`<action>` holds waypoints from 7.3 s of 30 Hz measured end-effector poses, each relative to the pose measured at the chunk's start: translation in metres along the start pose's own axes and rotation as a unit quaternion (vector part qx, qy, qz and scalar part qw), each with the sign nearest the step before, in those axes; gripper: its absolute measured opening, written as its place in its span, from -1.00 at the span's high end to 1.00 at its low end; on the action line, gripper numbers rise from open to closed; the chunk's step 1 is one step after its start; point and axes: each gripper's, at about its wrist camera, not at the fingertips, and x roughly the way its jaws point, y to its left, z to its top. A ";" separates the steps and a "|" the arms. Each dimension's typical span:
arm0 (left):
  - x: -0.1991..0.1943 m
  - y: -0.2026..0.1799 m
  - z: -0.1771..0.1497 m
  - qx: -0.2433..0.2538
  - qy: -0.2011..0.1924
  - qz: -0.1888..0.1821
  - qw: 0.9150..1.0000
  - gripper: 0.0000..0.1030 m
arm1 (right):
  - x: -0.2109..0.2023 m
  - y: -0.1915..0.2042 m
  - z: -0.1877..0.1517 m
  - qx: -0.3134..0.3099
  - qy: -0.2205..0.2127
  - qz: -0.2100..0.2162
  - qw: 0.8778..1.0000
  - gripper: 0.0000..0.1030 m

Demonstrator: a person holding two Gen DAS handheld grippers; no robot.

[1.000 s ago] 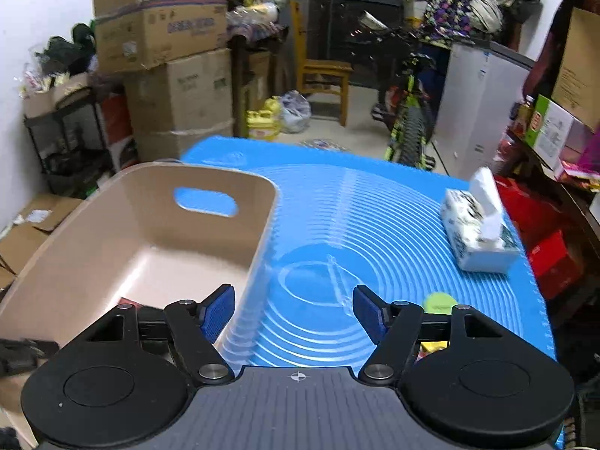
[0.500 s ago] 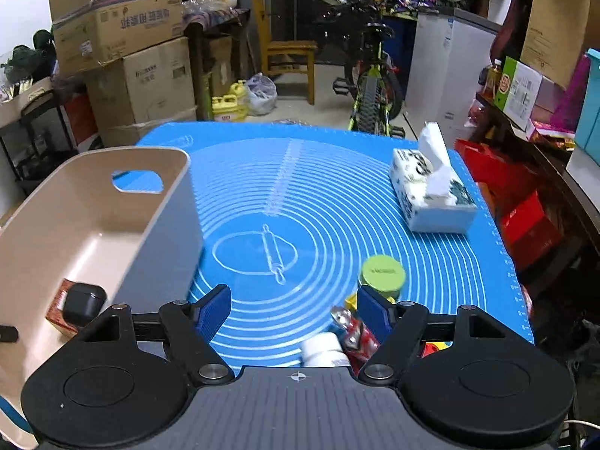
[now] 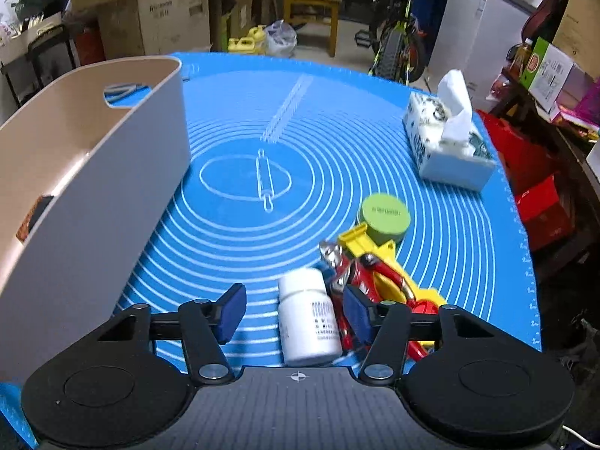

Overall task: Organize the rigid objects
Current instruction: 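Reach the right tool to the white pill bottle and grasp it, then carry the white pill bottle into the basket and release it, then reach the right tool to the red action figure and grasp it, then carry the red action figure into the basket and release it upright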

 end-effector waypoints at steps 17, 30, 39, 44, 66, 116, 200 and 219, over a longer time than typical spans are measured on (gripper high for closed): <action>-0.003 0.003 0.001 0.002 0.000 0.002 1.000 0.76 | 0.021 0.000 -0.004 -0.015 0.025 -0.004 1.000 0.05; -0.002 0.002 0.001 0.002 0.000 0.002 1.000 0.77 | 0.008 -0.003 0.003 0.013 0.005 0.012 1.000 0.14; -0.002 0.002 0.000 0.002 0.000 0.002 1.000 0.77 | -0.024 0.011 0.018 0.030 -0.057 0.029 0.997 0.14; -0.002 0.003 0.001 -0.003 0.001 0.000 1.000 0.77 | -0.046 0.026 0.029 0.035 -0.101 0.049 0.993 0.14; 0.002 0.008 0.003 -0.023 0.005 -0.011 1.000 0.79 | -0.077 0.075 0.041 0.012 -0.154 0.095 0.983 0.14; -0.006 0.011 0.004 -0.029 -0.022 -0.018 0.999 0.80 | -0.072 0.123 0.045 -0.051 -0.110 0.062 0.991 -0.49; -0.009 0.008 0.005 -0.026 -0.025 -0.004 0.999 0.77 | 0.010 -0.018 0.001 -0.042 0.020 -0.027 0.999 0.39; -0.009 0.007 0.003 -0.028 -0.028 -0.006 0.999 0.77 | -0.068 0.026 0.041 -0.004 -0.139 -0.002 0.990 0.39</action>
